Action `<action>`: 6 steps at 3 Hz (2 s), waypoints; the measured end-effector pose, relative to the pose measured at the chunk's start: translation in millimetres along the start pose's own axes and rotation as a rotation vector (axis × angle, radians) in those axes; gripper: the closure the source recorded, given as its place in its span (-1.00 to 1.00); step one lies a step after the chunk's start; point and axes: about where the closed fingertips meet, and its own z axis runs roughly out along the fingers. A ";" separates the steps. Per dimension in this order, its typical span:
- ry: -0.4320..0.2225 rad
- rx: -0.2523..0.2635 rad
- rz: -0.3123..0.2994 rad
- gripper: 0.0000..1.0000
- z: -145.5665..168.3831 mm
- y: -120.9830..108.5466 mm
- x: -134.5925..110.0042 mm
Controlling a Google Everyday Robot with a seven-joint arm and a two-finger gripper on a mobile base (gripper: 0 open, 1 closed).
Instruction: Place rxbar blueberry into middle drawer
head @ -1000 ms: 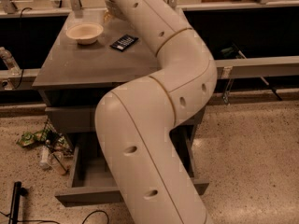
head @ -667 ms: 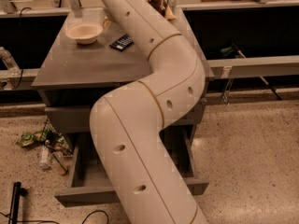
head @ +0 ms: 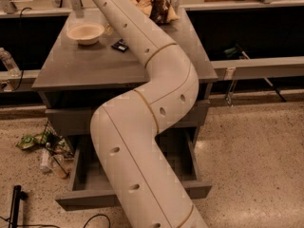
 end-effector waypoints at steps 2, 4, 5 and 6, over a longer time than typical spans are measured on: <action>-0.045 0.089 0.117 -1.00 -7.7 -21.8 -9.6; -0.017 0.095 0.050 -1.00 5.4 -29.5 -6.6; 0.008 0.085 0.043 -1.00 18.0 -37.7 -7.7; 0.043 0.061 0.022 -1.00 30.4 -43.3 -7.2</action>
Offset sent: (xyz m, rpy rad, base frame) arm 0.1289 0.0582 0.0852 0.1177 0.0543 -0.0460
